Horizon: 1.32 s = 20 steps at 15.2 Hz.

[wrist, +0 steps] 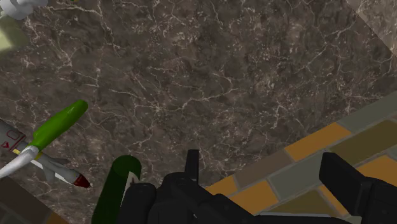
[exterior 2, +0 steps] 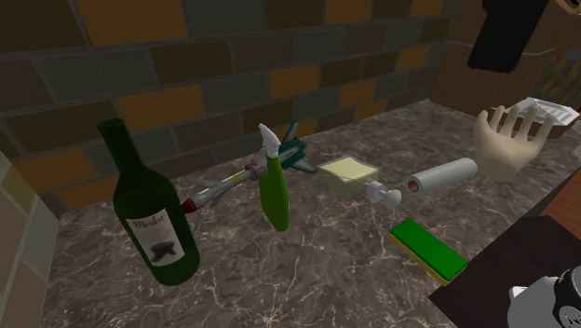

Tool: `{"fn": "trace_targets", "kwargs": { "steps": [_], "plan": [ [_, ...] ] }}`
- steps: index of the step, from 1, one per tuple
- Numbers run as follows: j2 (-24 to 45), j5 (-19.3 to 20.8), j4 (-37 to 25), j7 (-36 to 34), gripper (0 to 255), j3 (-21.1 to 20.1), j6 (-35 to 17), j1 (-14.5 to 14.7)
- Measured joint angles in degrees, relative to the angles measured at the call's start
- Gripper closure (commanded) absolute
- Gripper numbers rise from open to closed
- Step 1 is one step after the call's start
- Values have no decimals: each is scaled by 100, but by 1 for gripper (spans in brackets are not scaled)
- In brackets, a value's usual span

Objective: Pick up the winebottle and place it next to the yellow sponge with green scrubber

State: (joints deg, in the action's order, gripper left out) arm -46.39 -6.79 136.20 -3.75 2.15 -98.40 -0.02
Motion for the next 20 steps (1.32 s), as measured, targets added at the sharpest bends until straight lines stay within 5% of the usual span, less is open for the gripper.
{"fn": "trace_targets", "kwargs": {
  "steps": [12,20],
  "plan": [
    [1942,428,-810,562,0,452,-999,-224],
    [3617,554,-2034,932,0,760,-1392,-363]
  ]
}}
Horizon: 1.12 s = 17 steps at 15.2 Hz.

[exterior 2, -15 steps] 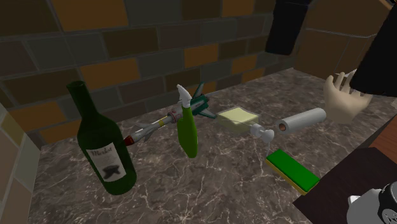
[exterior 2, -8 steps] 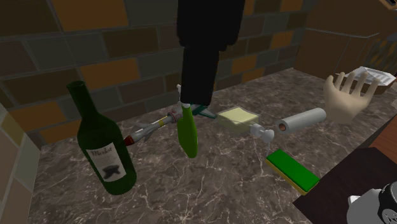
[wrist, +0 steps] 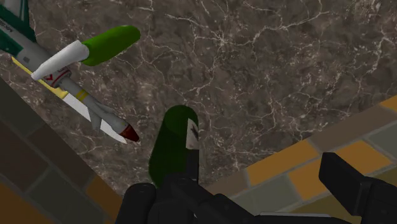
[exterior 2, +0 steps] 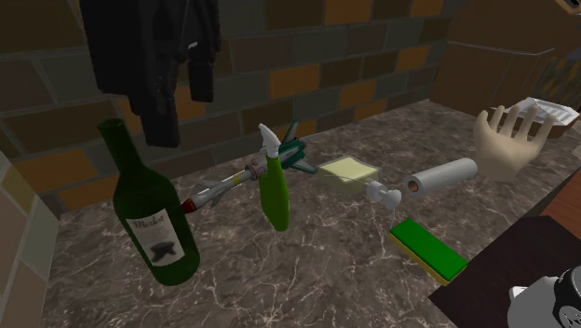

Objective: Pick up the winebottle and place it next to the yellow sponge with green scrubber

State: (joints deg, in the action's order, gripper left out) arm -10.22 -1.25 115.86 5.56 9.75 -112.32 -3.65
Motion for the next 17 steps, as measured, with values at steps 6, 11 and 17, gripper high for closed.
{"fn": "trace_targets", "kwargs": {
  "steps": [6,11,17],
  "plan": [
    [1212,-17,-1077,294,0,203,-97,-155],
    [2348,-107,-2330,478,0,304,49,-319],
    [2669,-156,-2305,542,0,313,-290,-373]
  ]
}}
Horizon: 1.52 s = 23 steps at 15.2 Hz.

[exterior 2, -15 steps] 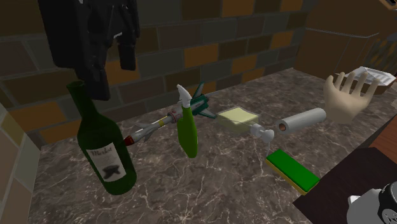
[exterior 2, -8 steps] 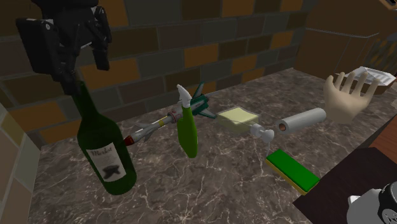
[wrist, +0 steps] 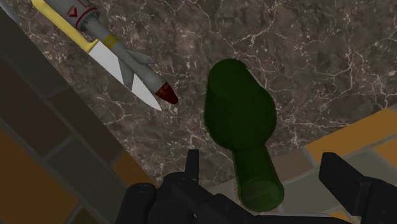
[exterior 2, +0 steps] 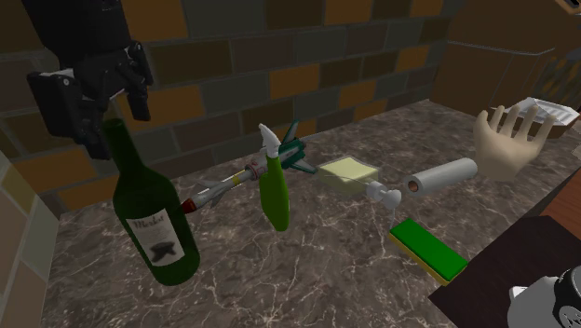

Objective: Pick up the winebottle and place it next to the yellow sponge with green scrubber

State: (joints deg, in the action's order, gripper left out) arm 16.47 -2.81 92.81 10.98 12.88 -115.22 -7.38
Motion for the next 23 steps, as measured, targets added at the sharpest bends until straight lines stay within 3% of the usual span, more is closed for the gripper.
{"fn": "trace_targets", "kwargs": {
  "steps": [8,9,19,23],
  "plan": [
    [62,-17,105,13,0,-4,-169,-7],
    [62,-17,105,13,255,-4,-170,-7],
    [62,-17,104,13,255,-4,-171,-7],
    [40,-8,-103,5,255,0,61,-8]
  ]
}}
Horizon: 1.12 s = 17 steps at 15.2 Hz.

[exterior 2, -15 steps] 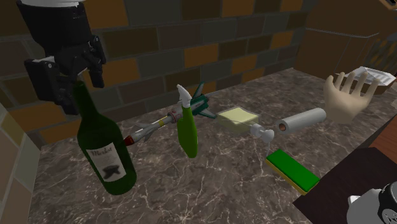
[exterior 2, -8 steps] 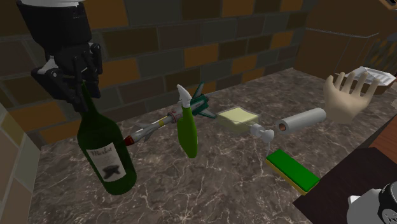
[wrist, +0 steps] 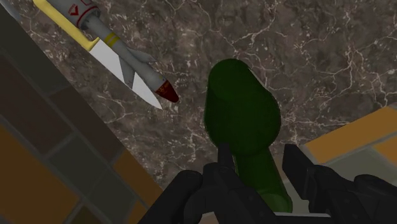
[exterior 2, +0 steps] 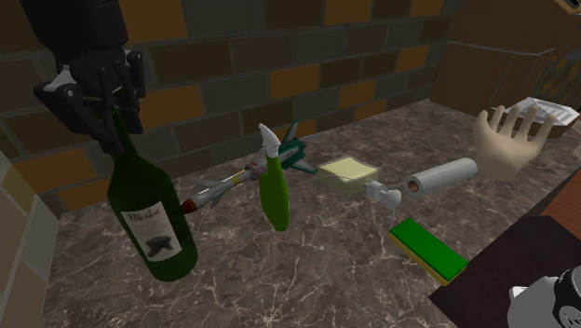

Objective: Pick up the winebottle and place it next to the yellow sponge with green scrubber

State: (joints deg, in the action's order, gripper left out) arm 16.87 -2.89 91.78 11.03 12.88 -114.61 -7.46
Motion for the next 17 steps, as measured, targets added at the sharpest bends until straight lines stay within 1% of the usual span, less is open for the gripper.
{"fn": "trace_targets", "kwargs": {
  "steps": [9,14,17],
  "plan": [
    [-84,23,-569,-2,255,16,651,-14],
    [-54,20,-982,-8,255,18,1034,-25],
    [-442,92,-665,48,255,59,1097,-35]
  ]
}}
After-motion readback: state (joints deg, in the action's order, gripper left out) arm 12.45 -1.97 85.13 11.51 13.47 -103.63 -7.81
